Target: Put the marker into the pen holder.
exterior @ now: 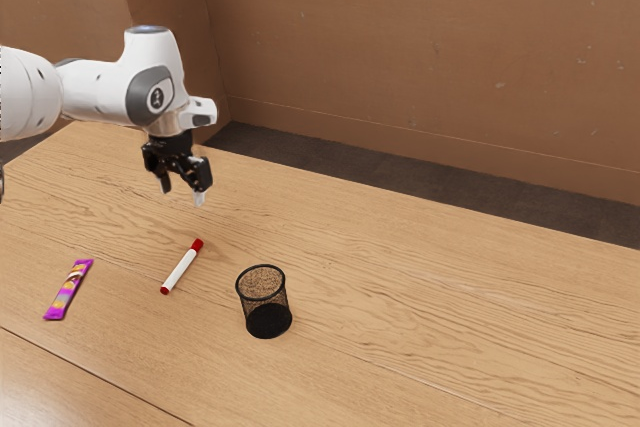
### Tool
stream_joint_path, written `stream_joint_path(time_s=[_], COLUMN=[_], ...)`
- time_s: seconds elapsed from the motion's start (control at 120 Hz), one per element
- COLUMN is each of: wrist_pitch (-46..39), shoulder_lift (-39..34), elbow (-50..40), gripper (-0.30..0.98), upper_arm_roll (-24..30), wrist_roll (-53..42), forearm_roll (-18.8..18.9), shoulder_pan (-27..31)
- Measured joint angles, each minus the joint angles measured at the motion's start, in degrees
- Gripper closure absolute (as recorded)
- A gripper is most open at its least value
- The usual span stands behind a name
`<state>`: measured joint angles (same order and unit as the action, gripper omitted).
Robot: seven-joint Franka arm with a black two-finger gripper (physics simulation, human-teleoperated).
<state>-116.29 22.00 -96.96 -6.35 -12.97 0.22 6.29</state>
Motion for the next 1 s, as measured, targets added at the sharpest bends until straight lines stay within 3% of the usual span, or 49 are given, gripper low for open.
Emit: stream_joint_path(time_s=[0.158, 0.325, 0.608, 1.0], wrist_pitch=[-2.96, -5.51, -11.02, -13.26], shoulder_lift=[3.4, 7.3, 7.52, 8.94], elbow=[-0.61, -0.81, -5.42, -5.54], gripper=[0.27, 0.34, 0.48, 0.55], upper_arm_roll=[-0.92, -1.19, -1.21, -1.21], wrist_roll=[5.75, 10.34, 15.59, 19.78], forearm_roll=[-1.94, -2.87, -2.78, -2.6], shoulder_pan=[0.21, 0.56, 0.07, -0.13])
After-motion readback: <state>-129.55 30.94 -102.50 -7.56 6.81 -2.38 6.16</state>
